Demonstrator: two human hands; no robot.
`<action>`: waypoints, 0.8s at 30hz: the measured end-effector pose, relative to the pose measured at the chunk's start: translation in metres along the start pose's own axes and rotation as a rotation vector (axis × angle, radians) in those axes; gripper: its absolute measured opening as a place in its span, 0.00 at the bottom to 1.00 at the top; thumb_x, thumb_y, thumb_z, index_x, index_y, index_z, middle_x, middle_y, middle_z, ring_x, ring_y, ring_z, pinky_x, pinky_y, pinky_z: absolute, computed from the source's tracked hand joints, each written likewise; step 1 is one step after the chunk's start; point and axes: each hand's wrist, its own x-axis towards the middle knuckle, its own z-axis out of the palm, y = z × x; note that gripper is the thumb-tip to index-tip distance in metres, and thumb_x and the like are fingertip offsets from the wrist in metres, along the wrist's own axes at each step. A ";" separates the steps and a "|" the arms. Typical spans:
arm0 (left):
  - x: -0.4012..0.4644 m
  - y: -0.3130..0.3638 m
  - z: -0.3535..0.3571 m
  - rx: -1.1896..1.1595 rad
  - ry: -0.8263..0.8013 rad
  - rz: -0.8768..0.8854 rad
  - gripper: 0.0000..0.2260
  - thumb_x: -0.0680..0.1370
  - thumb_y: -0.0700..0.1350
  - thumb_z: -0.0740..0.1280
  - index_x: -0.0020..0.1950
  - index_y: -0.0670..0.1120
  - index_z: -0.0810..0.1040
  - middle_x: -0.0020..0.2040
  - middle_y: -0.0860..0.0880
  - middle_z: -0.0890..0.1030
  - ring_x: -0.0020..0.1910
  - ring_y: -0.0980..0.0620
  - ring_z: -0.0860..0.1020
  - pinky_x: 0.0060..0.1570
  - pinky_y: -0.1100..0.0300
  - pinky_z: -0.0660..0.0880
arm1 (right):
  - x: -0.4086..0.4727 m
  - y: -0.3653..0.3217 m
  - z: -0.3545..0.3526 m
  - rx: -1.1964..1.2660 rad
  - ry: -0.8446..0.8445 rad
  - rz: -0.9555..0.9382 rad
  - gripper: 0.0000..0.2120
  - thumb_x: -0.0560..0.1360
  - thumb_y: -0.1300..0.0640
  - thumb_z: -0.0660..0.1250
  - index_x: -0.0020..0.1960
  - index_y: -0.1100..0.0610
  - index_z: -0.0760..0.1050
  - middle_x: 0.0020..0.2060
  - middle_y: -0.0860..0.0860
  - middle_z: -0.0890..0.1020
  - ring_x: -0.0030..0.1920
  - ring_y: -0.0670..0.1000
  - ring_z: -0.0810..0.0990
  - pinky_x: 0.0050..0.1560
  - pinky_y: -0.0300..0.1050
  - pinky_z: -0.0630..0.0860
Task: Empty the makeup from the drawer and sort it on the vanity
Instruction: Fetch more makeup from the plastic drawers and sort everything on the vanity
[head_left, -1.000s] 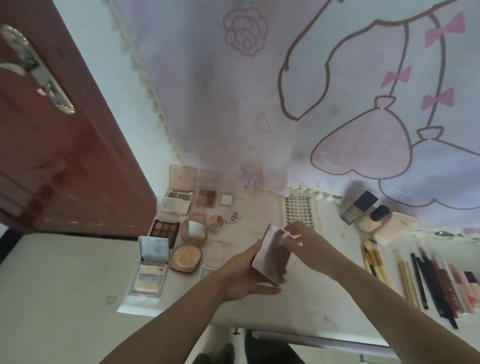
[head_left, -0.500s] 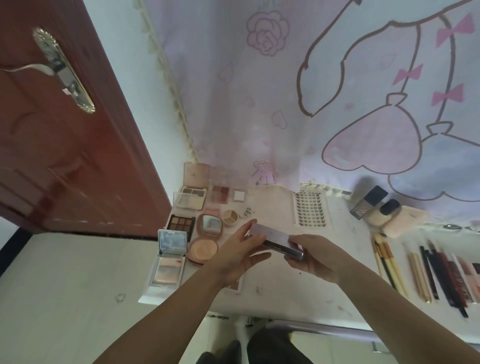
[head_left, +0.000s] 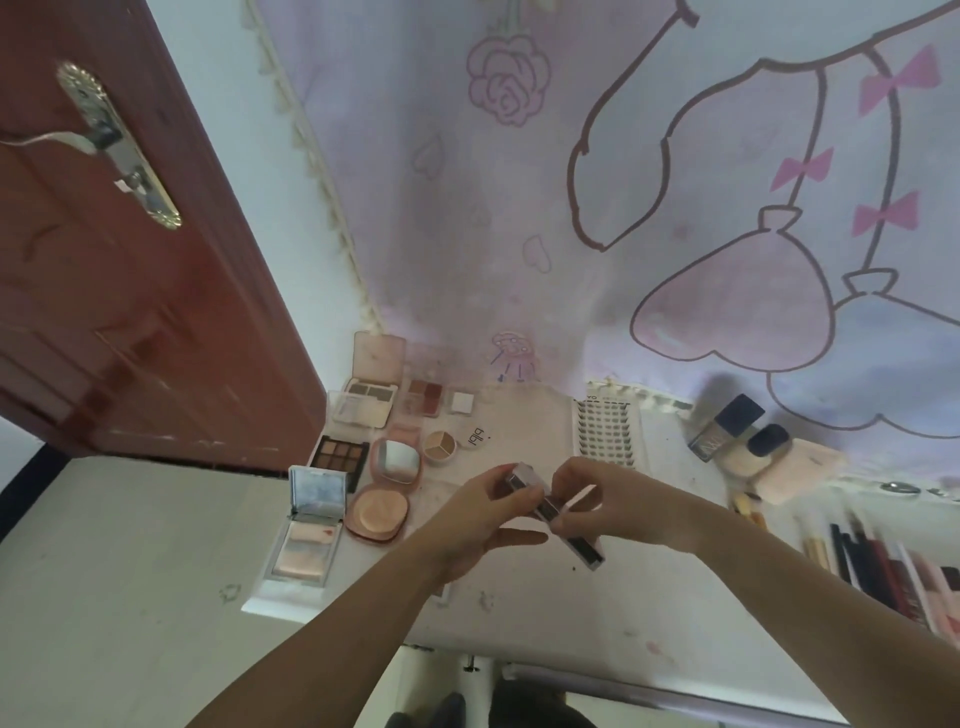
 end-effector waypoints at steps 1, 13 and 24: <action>0.002 0.000 0.002 -0.003 0.006 -0.001 0.20 0.69 0.53 0.72 0.57 0.48 0.76 0.53 0.45 0.82 0.52 0.50 0.81 0.46 0.58 0.79 | 0.002 0.004 -0.004 0.024 -0.019 -0.003 0.13 0.69 0.50 0.73 0.51 0.48 0.74 0.52 0.45 0.79 0.50 0.47 0.82 0.53 0.46 0.79; 0.005 -0.031 0.011 -0.331 0.010 -0.080 0.17 0.72 0.43 0.69 0.61 0.45 0.77 0.56 0.42 0.81 0.54 0.47 0.81 0.49 0.53 0.79 | 0.025 0.061 -0.055 0.640 -0.164 0.136 0.15 0.76 0.52 0.64 0.58 0.59 0.76 0.51 0.58 0.83 0.50 0.56 0.83 0.47 0.49 0.80; -0.004 -0.092 0.015 -0.712 0.450 -0.272 0.12 0.75 0.35 0.67 0.57 0.36 0.76 0.53 0.36 0.81 0.54 0.41 0.80 0.54 0.52 0.78 | 0.096 0.066 -0.011 -0.172 -0.040 -0.013 0.11 0.81 0.51 0.56 0.56 0.50 0.77 0.45 0.45 0.79 0.49 0.48 0.77 0.43 0.36 0.70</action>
